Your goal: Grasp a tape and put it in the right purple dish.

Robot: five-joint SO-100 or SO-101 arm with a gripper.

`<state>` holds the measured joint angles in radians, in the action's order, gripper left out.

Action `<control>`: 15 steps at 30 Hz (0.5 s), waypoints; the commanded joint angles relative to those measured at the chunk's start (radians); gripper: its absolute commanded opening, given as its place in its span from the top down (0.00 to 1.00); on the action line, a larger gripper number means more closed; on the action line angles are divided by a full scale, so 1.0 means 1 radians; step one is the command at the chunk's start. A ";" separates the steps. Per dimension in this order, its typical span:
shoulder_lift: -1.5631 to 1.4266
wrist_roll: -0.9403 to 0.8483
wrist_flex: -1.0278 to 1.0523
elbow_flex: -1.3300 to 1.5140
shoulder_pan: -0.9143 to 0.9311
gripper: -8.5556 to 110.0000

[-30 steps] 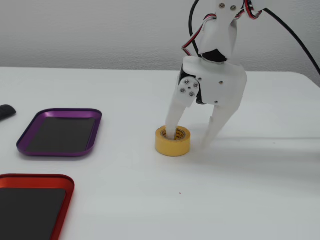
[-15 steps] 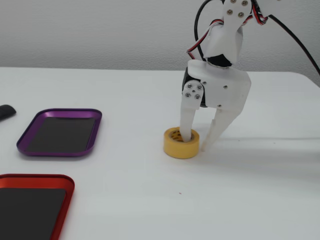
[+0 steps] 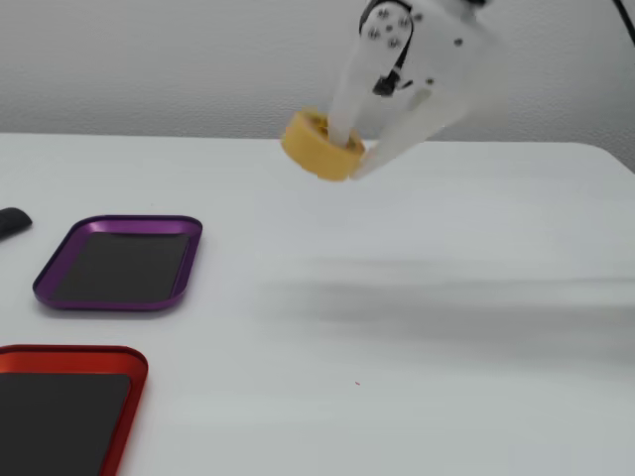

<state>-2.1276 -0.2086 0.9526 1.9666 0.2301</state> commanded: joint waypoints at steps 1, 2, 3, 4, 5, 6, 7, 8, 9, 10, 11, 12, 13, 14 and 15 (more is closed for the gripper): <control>-0.222 -0.005 -0.018 -0.026 -0.040 0.93; -0.264 -0.005 -0.046 -0.021 -0.058 0.93; -0.302 -0.005 -0.080 -0.015 -0.075 0.93; -0.330 -0.005 -0.115 0.003 -0.084 0.93; -0.339 -0.005 -0.166 0.031 -0.087 0.93; -0.339 -0.006 -0.233 0.061 -0.086 0.93; -0.339 -0.006 -0.305 0.092 -0.084 0.93; -0.336 -0.006 -0.391 0.129 -0.084 0.93; -0.327 -0.006 -0.489 0.172 -0.083 0.93; -0.308 -0.009 -0.588 0.215 -0.083 0.93; -0.279 -0.029 -0.670 0.249 -0.083 0.93; -0.242 -0.060 -0.736 0.270 -0.084 0.93; -0.196 -0.091 -0.779 0.290 -0.089 0.93; -0.141 -0.117 -0.804 0.296 -0.094 0.93; -0.084 -0.133 -0.830 0.291 -0.094 0.93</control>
<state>-2.3163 -0.2945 0.2500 2.2550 0.1411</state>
